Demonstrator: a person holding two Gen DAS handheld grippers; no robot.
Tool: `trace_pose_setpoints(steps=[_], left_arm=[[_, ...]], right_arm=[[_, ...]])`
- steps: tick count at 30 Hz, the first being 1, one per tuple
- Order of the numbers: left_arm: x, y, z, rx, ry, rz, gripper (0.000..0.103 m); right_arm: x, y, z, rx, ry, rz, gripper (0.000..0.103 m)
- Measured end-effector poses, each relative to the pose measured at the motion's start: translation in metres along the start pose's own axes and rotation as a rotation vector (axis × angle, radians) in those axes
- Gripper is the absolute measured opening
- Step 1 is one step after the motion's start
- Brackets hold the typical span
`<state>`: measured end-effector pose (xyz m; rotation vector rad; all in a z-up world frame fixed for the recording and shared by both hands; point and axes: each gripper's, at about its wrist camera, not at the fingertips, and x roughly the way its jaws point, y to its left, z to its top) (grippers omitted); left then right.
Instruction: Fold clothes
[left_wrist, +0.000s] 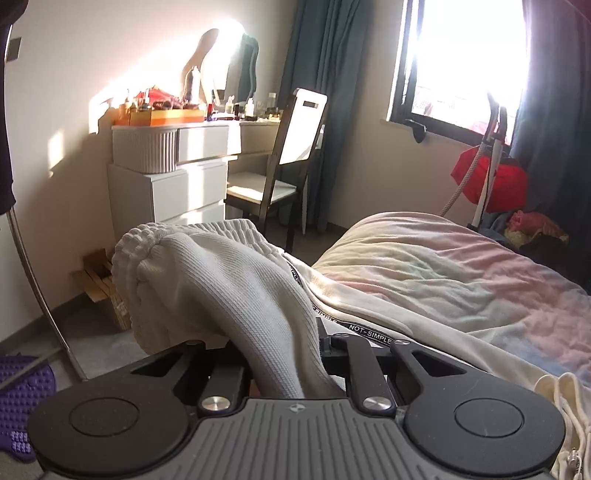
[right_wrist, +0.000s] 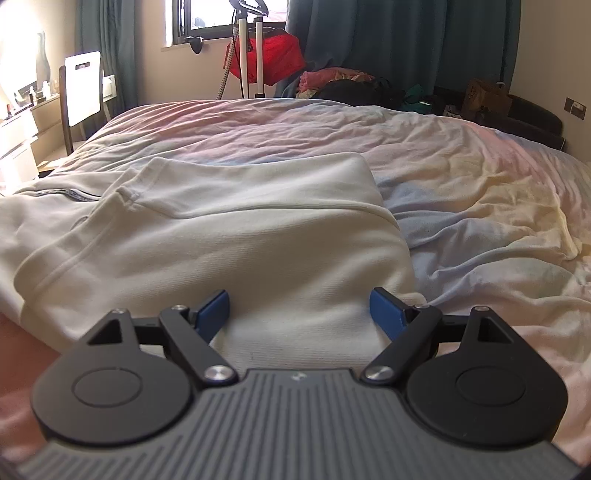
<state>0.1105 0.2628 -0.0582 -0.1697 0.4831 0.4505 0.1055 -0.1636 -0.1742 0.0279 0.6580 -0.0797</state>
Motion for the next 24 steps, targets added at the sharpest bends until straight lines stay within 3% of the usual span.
trace_pose_setpoints(steps=[5,10,17,24], left_arm=[[-0.038,-0.043,0.015,0.103,-0.189,-0.009,0.015],[-0.089,-0.108,0.024,0.187,-0.347,-0.05,0.015],[-0.154,-0.219,0.019,0.263,-0.455,-0.172,0.014],[-0.19,-0.333,-0.042,0.387,-0.473,-0.338,0.013]], right_arm=[[-0.004,-0.009,0.005,0.055,-0.008,0.026,0.085],[-0.03,-0.035,0.013,0.174,-0.094,0.064,0.085],[-0.042,-0.091,0.019,0.393,-0.147,0.047,0.085],[-0.045,-0.148,0.016,0.593,-0.193,-0.01,0.085]])
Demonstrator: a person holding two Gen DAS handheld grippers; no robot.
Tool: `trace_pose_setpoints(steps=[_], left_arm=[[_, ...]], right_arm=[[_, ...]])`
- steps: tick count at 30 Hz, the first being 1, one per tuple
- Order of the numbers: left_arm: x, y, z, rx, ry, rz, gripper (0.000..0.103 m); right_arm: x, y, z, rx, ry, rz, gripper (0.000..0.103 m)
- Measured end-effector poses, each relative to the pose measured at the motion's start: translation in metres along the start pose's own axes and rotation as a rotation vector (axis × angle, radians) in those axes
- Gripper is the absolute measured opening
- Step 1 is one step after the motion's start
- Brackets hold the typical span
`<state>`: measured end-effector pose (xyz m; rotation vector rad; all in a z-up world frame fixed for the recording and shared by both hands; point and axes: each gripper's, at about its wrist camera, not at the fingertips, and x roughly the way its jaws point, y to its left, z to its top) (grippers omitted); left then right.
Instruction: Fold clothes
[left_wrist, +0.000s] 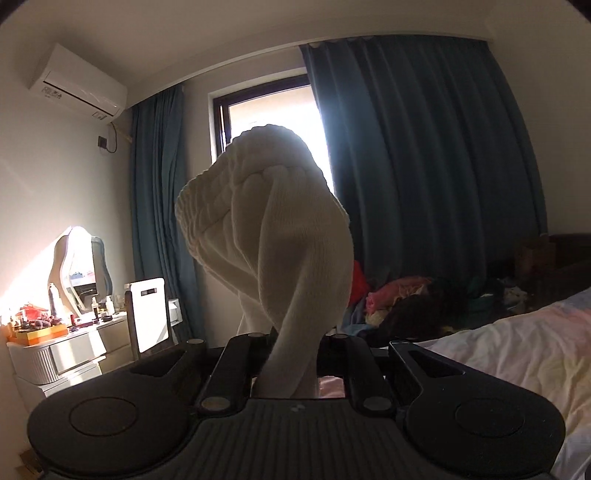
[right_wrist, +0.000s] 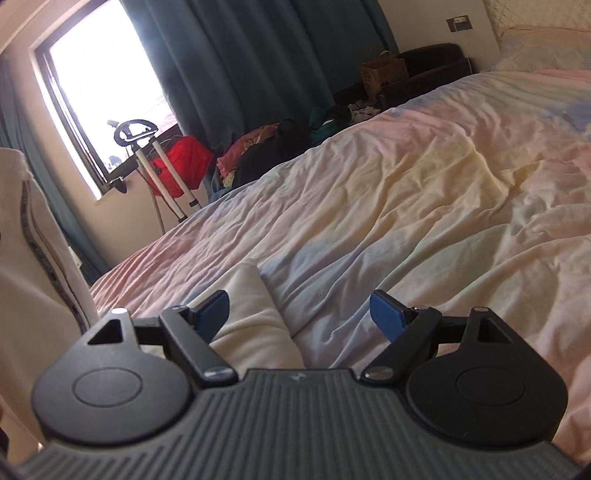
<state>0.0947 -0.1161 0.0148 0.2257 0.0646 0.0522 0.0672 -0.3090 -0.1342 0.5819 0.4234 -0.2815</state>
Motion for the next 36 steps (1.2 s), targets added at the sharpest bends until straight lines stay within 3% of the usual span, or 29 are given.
trace_pose_setpoints(steps=[3,7,10,13,15,18,19,22,25,28,32,35,36], left_arm=[[0.007,-0.056,-0.036,0.071,0.081,-0.16,0.013],[0.006,-0.11,-0.097,0.231,0.218,-0.343,0.014],[-0.001,-0.124,-0.123,0.329,0.19,-0.363,0.016],[0.002,-0.112,-0.13,0.358,0.199,-0.417,0.024],[0.001,-0.092,-0.135,0.372,0.21,-0.453,0.053],[-0.004,-0.055,-0.14,0.395,0.222,-0.508,0.082],[-0.008,-0.044,-0.141,0.416,0.22,-0.526,0.085],[-0.015,-0.015,-0.145,0.517,0.234,-0.537,0.085],[-0.007,0.017,-0.152,0.522,0.297,-0.541,0.083],[-0.002,0.045,-0.156,0.411,0.366,-0.539,0.078],[0.013,0.058,-0.165,0.322,0.515,-0.523,0.064],[0.012,0.068,-0.172,0.293,0.558,-0.513,0.063],[0.007,0.071,-0.172,0.285,0.554,-0.509,0.063]], right_arm=[[0.004,-0.021,0.009,0.091,-0.003,-0.026,0.085],[0.015,-0.034,0.012,0.16,0.028,0.012,0.086],[0.022,-0.035,0.008,0.175,0.07,0.071,0.086],[0.037,-0.038,0.002,0.255,0.149,0.19,0.086],[0.044,-0.037,-0.003,0.308,0.206,0.268,0.086],[0.047,-0.031,-0.009,0.308,0.243,0.277,0.087],[0.048,-0.031,-0.011,0.309,0.248,0.274,0.087],[0.052,-0.039,-0.014,0.376,0.273,0.279,0.087],[0.058,-0.044,-0.023,0.418,0.295,0.251,0.087],[0.064,-0.044,-0.033,0.453,0.303,0.26,0.087],[0.076,-0.039,-0.04,0.49,0.29,0.305,0.087],[0.078,-0.023,-0.039,0.395,0.25,0.285,0.085],[0.075,-0.016,-0.038,0.346,0.222,0.271,0.08]])
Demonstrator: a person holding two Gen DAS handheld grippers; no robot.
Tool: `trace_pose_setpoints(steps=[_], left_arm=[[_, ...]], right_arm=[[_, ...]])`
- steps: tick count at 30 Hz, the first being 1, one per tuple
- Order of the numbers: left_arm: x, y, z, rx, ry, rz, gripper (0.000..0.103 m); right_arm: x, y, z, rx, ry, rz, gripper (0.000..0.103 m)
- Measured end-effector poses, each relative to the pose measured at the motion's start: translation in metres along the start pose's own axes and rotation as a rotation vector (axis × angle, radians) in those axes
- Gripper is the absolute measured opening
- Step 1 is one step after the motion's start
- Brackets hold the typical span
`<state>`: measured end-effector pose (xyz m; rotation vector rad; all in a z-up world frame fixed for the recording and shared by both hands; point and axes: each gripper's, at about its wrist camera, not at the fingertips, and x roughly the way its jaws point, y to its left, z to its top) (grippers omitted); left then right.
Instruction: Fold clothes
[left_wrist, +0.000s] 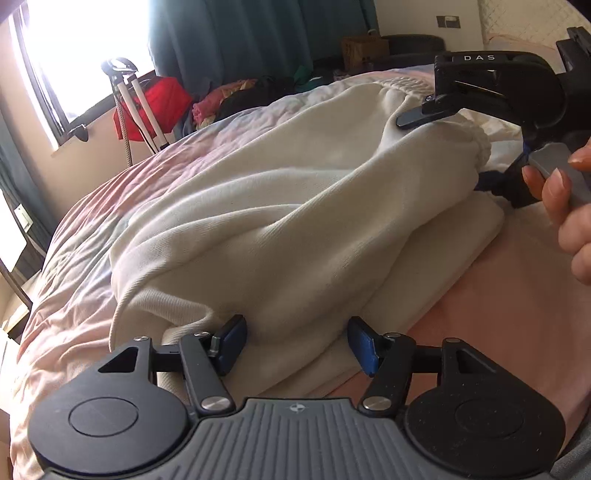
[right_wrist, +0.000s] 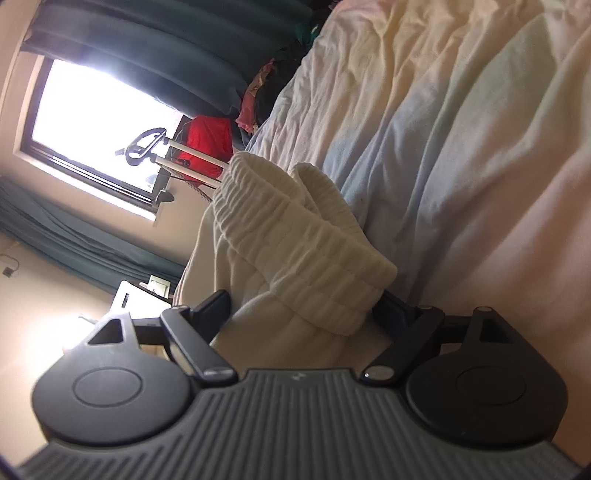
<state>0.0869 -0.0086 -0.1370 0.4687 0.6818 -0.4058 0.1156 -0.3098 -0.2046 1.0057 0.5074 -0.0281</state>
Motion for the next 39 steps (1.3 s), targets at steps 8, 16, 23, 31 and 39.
trace_pose_setpoints(steps=[8,16,23,31,39], left_arm=[[-0.023,-0.017,0.0,-0.001,-0.135,0.045,0.079],[-0.017,-0.03,0.012,0.053,-0.274,0.182,0.088],[-0.019,0.012,0.012,-0.218,-0.198,0.364,0.096],[-0.036,0.066,-0.029,-0.707,-0.005,0.241,0.098],[-0.031,0.067,-0.041,-0.734,0.054,0.261,0.103]], right_arm=[[-0.032,0.043,-0.016,-0.238,-0.148,-0.006,0.043],[-0.047,0.054,-0.01,-0.218,-0.201,0.109,0.041],[-0.047,0.048,-0.011,-0.268,-0.222,-0.039,0.043],[-0.025,0.006,-0.011,-0.156,-0.063,-0.173,0.077],[-0.006,-0.026,-0.013,0.056,0.112,-0.068,0.081]])
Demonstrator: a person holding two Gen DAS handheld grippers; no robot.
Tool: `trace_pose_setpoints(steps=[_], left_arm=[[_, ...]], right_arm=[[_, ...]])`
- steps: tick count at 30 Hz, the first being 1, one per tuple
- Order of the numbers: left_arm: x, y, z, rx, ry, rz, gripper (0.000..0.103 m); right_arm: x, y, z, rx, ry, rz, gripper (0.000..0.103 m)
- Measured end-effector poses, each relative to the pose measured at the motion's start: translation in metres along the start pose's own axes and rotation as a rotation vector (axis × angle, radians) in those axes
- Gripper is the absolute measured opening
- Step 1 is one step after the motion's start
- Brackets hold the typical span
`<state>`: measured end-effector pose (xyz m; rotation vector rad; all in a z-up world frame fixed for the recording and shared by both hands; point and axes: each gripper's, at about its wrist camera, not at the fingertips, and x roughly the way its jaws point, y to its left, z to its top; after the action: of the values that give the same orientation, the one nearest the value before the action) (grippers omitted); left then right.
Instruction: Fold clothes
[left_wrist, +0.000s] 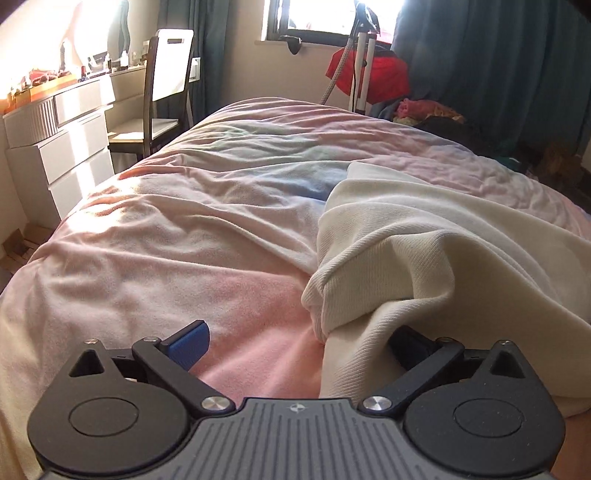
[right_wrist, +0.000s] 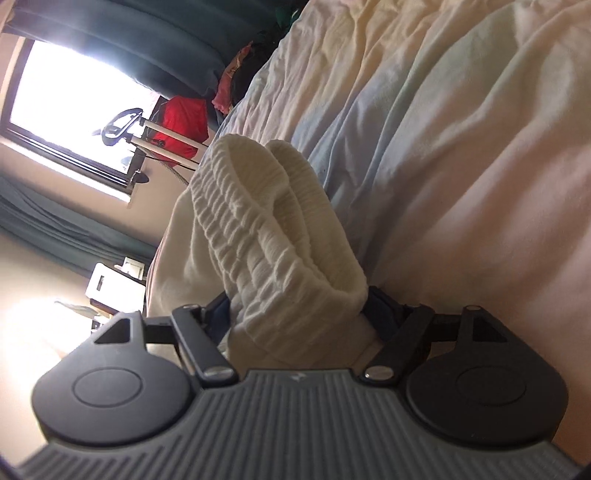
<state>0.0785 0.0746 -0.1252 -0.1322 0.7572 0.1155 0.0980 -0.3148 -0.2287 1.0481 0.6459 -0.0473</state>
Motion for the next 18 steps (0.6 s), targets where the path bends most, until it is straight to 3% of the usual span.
trace_pose_setpoints(steps=[4,7,14,16,18], left_arm=[[0.004,0.001,0.002,-0.007,0.005,-0.006,0.103],[0.004,0.002,0.001,-0.014,0.009,-0.004,0.103],[-0.001,0.009,0.001,-0.054,0.002,0.017,0.103],[-0.004,0.014,0.003,-0.081,-0.016,0.029,0.103],[-0.004,0.017,0.003,-0.093,-0.014,0.036,0.103]], right_arm=[[0.008,-0.003,-0.004,-0.002,0.025,-0.017,0.084],[0.006,0.002,-0.003,-0.001,0.03,0.021,0.087],[-0.025,0.021,0.002,-0.013,-0.066,0.357,0.088],[-0.017,0.015,0.004,0.027,-0.028,0.336,0.088],[-0.008,0.008,0.003,0.033,0.0,0.228,0.088]])
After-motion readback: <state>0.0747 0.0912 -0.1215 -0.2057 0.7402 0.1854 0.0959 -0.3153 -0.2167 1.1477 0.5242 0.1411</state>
